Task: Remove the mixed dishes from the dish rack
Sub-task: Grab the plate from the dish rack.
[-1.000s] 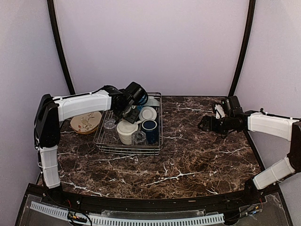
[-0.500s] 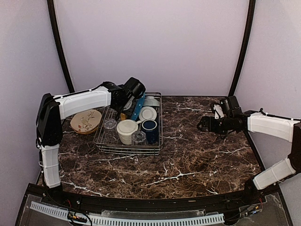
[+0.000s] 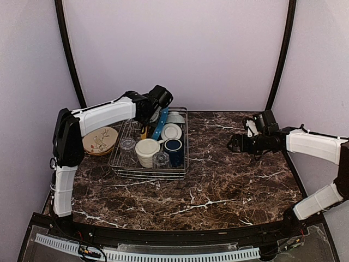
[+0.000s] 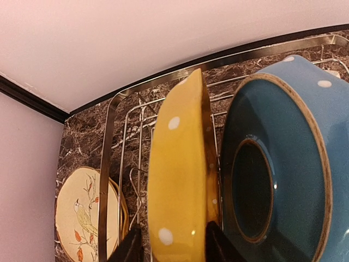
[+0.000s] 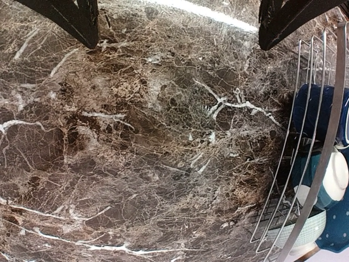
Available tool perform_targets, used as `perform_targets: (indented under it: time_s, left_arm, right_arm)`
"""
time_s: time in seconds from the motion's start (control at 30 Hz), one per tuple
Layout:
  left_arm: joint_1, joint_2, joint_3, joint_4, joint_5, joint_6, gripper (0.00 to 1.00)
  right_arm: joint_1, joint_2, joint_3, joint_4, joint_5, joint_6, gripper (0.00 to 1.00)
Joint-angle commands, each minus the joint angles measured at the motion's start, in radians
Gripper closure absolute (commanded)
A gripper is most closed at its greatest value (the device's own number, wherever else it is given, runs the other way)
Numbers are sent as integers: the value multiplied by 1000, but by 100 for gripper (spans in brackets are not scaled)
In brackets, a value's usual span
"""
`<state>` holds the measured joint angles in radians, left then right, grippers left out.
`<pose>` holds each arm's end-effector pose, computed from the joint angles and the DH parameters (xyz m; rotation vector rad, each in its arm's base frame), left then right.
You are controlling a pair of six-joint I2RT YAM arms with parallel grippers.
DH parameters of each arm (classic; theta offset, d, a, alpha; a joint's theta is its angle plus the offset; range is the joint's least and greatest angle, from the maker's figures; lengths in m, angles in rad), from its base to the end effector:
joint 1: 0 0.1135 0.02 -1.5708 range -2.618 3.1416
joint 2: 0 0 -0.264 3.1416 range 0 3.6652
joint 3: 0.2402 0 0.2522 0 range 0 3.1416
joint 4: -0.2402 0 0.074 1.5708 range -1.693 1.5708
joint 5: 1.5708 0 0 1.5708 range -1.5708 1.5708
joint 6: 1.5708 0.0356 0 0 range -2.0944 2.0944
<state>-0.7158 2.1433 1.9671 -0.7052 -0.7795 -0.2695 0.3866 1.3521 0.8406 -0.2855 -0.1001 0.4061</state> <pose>0.3770 -0.2947 0.2749 0.1672 2.1748 0.4145 0.2600 0.1097 0.2254 -0.0258 2.4198 0.4924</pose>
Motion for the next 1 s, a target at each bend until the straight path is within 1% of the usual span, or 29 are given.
perform_targets:
  time_s: [0.0, 0.13, 0.23, 0.3, 0.4, 0.5, 0.63, 0.97]
  left_arm:
    - [4, 40, 73, -70, -40, 3, 68]
    - [3, 62, 105, -90, -66, 7, 75]
    - [0, 78, 134, -111, -88, 12, 86]
    - [-4, 84, 153, -121, -94, 12, 91]
    - [-15, 90, 180, -132, -114, 14, 94]
    - [-22, 99, 220, -146, -134, 22, 98]
    - [-33, 108, 269, -161, -167, 34, 99]
    - [-80, 119, 368, -184, -304, 92, 99]
  right_arm:
    - [8, 18, 34, 4, 16, 8, 1]
    - [9, 24, 36, 7, 14, 4, 1]
    - [9, 30, 38, 9, 14, 1, 1]
    - [9, 34, 40, 11, 14, 0, 1]
    - [9, 36, 40, 12, 13, -2, 1]
    - [9, 36, 40, 14, 13, -4, 1]
    - [9, 35, 38, 14, 14, -6, 1]
    - [9, 33, 28, 22, 10, 1, 1]
